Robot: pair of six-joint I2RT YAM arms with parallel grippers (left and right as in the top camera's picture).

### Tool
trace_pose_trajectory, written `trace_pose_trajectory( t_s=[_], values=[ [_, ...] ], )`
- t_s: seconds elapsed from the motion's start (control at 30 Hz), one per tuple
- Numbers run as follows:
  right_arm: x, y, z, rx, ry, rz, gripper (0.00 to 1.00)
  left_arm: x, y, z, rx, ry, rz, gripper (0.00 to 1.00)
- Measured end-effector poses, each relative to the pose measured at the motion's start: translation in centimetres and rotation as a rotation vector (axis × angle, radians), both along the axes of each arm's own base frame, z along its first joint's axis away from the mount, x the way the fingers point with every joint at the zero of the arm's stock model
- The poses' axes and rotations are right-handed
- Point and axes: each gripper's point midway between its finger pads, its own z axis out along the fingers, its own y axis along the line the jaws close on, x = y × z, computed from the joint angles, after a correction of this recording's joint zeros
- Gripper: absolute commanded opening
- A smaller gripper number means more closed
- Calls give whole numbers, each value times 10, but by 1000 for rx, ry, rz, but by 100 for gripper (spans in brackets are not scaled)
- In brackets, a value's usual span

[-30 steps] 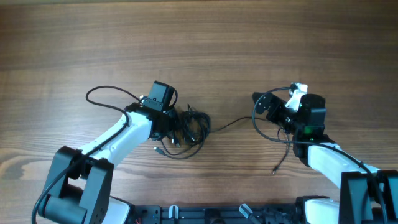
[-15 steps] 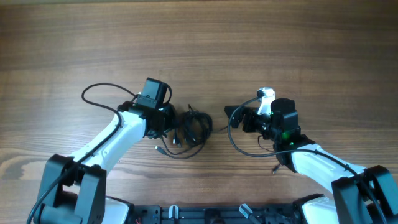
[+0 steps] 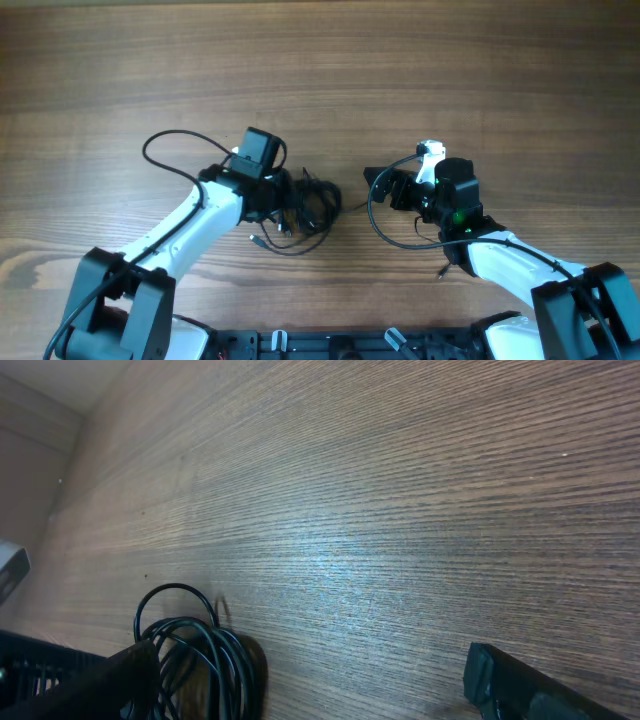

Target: Untangle cables

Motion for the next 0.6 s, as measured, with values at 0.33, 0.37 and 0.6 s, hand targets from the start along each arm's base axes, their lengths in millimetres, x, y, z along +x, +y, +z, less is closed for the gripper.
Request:
trace_pose_trajectory(
  t_s=[0.33,0.37,0.6],
  values=[
    [0,0,0,0,0,0,100,4,17,-15,154,-21,9,49],
    [0,0,0,0,0,0,100,4,18,-15,156,-22,9,49],
    [0,0,0,0,0,0,99,2,14,-15,136,-15,3,50]
  ],
)
